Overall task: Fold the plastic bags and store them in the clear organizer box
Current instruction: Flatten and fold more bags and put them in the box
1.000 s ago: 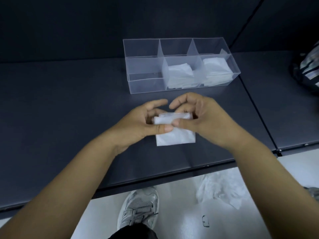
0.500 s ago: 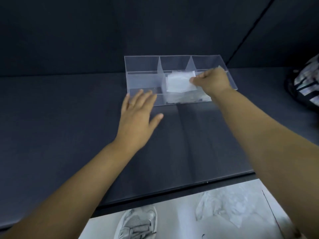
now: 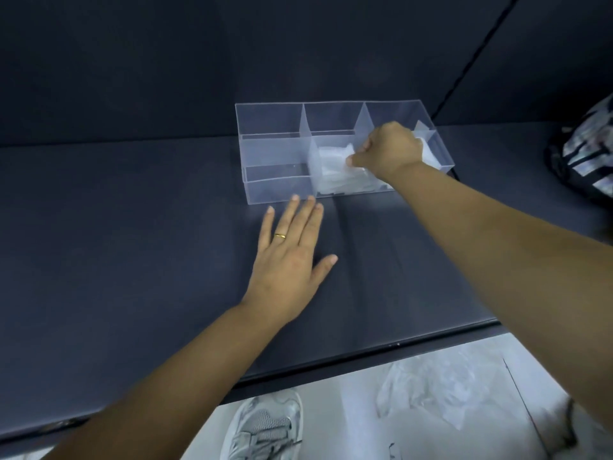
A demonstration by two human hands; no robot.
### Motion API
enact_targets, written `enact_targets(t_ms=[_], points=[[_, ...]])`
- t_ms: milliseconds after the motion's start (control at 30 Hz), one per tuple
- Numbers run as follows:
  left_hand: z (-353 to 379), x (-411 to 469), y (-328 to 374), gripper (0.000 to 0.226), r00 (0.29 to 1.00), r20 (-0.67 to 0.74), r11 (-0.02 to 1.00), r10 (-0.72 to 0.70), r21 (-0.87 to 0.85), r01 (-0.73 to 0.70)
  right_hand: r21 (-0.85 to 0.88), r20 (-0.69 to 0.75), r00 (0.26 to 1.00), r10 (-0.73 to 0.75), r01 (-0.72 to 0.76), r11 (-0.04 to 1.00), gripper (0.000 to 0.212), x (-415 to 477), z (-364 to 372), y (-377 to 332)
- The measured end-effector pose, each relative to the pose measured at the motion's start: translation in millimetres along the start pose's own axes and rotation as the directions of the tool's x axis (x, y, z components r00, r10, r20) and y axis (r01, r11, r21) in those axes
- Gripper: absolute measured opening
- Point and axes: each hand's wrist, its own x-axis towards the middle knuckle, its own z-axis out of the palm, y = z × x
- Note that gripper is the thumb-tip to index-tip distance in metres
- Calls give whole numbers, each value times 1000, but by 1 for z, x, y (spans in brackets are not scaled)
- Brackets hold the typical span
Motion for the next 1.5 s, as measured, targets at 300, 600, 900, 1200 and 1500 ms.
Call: enact_targets(t_ms=[300,600,900,1200,1500], points=[[41,-37,39,80,972,212,984,100,122,-128,459,-424,904,50,167,873,17,-149,-8,79],[44,-43,39,77,974,186,978,126,139,-153,301,143,834,533,-550,779,62,-321,130,219],[44,-43,37,75,974,191,980,119,135,-146,242,123,914,387,-406,881,30,-303,131,222],[0,-34,50,85,921,379,492,86,-820,292,898,249,966,71,-258,356,64,-257,-46,135],[-34,-19,37,71,939,326,9,107,-945,327,899,145,985,-95,-91,428,62,-197,-27,73]])
